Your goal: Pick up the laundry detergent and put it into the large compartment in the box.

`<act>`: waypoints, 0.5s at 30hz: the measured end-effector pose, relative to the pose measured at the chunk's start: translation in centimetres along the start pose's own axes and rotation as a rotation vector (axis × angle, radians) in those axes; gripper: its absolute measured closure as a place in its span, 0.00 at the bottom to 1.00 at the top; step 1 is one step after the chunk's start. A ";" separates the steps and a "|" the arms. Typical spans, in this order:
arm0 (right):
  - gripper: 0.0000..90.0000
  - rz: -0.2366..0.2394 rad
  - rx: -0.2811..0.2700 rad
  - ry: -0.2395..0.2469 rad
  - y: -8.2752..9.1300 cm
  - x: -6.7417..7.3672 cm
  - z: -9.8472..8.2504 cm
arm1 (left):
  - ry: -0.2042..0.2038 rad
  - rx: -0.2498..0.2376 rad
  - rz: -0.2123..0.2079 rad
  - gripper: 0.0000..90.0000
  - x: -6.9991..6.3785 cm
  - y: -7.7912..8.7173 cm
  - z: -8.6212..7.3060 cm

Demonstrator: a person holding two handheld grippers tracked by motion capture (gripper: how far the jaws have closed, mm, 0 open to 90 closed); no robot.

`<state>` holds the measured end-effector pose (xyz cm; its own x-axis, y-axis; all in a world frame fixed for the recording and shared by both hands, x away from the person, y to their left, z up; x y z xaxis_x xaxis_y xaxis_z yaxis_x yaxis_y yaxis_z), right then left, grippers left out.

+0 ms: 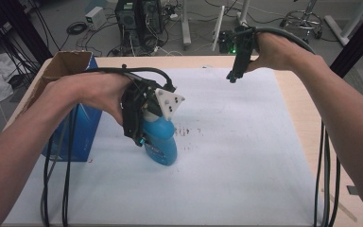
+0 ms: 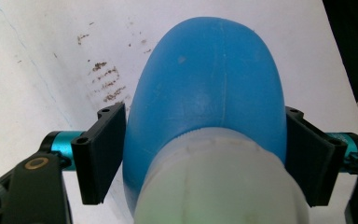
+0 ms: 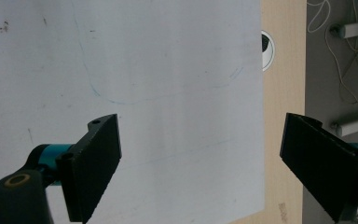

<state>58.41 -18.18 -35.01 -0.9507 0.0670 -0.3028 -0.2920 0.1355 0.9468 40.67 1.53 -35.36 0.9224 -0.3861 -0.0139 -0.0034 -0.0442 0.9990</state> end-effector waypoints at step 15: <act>0.13 -0.001 0.006 -0.007 0.1 0.1 -0.3 | -0.015 0.004 0.004 0.30 0.0 0.0 0.0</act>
Point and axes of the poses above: each handheld gripper's, and its own axes: y roughly backward along the jaws, z roughly out of its top, x roughly to its left, the point moved 6 cm from there along -y, roughly forward along the jaws, and after that the axes turned 14 degrees about x, right-handed, at the moved point
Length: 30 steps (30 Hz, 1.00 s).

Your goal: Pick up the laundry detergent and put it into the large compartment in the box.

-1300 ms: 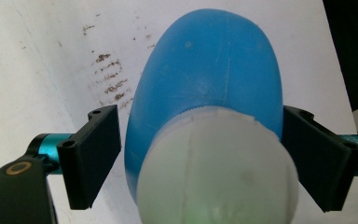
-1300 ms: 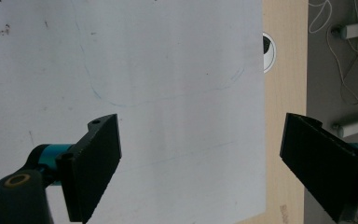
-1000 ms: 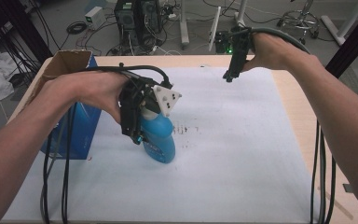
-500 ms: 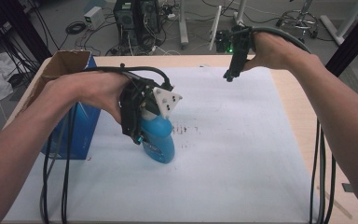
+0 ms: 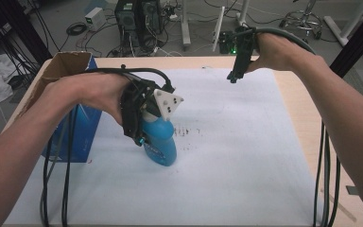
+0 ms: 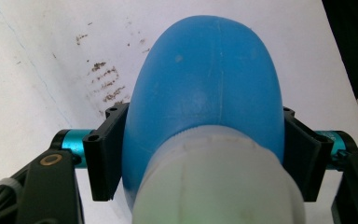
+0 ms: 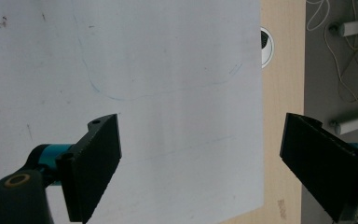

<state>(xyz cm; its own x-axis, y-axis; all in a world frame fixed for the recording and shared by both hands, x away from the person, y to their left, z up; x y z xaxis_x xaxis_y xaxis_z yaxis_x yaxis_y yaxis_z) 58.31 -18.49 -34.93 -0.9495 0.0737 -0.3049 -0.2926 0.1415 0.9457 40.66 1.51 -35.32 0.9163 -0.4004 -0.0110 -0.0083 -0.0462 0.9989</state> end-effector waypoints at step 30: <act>0.13 0.013 0.005 0.003 -0.1 0.0 -0.1 | -0.001 0.024 0.007 0.41 0.0 0.1 0.1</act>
Point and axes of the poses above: each handheld gripper's, and its own axes: y roughly backward along the jaws, z roughly out of its top, x roughly to its left, the point moved 6 cm from there along -y, roughly forward along the jaws, and after that the axes turned 14 degrees about x, right-handed, at the moved point
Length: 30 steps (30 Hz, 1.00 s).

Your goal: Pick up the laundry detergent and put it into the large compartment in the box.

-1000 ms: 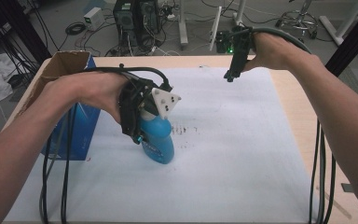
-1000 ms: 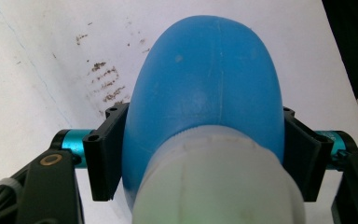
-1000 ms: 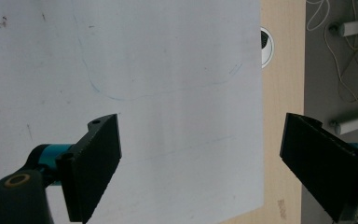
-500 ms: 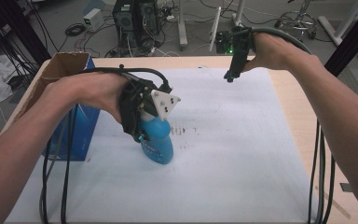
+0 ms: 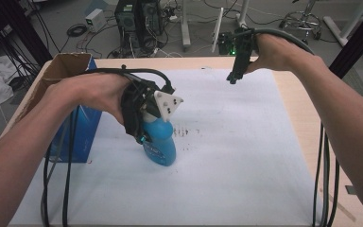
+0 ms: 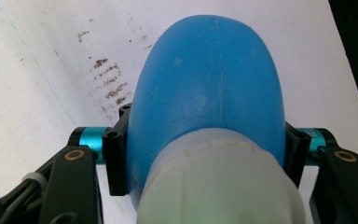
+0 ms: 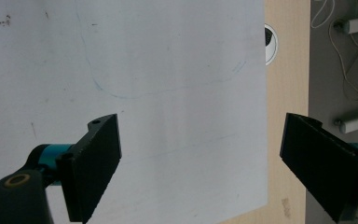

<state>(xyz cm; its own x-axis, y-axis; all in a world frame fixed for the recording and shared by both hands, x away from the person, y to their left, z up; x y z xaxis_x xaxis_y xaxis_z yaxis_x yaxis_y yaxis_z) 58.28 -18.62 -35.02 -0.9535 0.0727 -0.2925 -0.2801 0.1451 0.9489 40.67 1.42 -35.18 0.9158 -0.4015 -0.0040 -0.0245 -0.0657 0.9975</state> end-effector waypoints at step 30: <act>0.13 0.022 -0.015 -0.013 -0.1 -0.1 -0.3 | 0.154 -0.001 -0.066 0.42 0.0 3.1 -0.4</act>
Point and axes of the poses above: each handheld gripper's, and its own axes: y roughly backward along the jaws, z roughly out of its top, x roughly to its left, the point moved 6 cm from there along -y, roughly forward along the jaws, and after that the axes turned 14 degrees about x, right-handed, at the moved point
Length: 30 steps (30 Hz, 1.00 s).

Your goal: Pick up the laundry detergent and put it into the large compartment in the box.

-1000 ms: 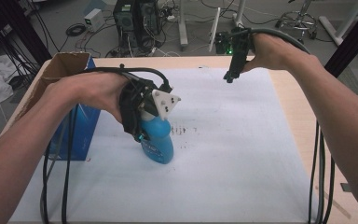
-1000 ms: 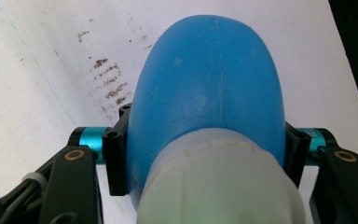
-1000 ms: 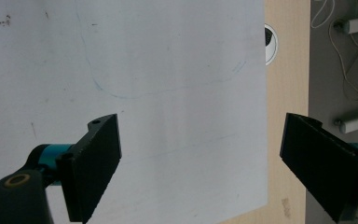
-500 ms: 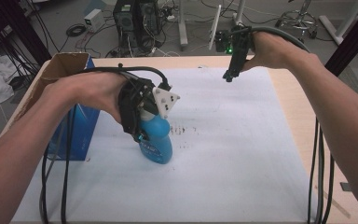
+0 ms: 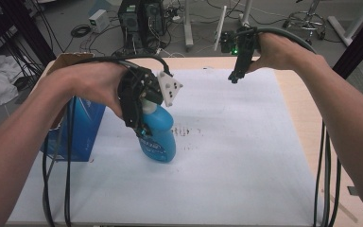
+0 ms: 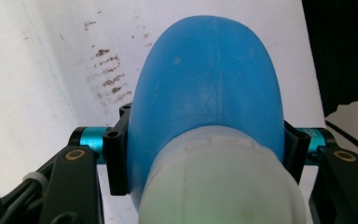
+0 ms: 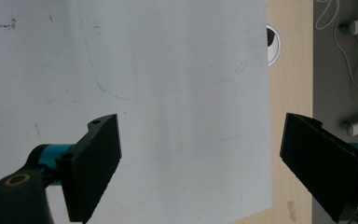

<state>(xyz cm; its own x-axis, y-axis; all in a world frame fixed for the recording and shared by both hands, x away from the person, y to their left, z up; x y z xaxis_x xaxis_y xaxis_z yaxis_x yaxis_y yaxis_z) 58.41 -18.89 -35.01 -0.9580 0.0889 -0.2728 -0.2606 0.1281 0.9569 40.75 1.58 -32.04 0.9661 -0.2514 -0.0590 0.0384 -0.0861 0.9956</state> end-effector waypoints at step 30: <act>0.13 0.000 0.014 -0.005 -0.1 0.1 -0.3 | 0.409 0.020 -0.008 0.42 -1.0 11.9 -7.5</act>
<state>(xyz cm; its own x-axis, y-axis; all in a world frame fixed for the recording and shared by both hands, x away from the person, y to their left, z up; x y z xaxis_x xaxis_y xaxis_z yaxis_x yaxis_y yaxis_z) 58.28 -19.20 -35.11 -0.9574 0.0936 -0.2732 -0.2588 0.1417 0.9555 42.14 8.02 -19.55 0.9879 0.1528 -0.0284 0.0449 -0.1061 0.9933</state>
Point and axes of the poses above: each handheld gripper's, and its own axes: y roughly backward along the jaws, z roughly out of its top, x roughly to its left, the point moved 6 cm from there along -y, roughly forward along the jaws, and after that the axes turned 14 degrees about x, right-handed, at the moved point
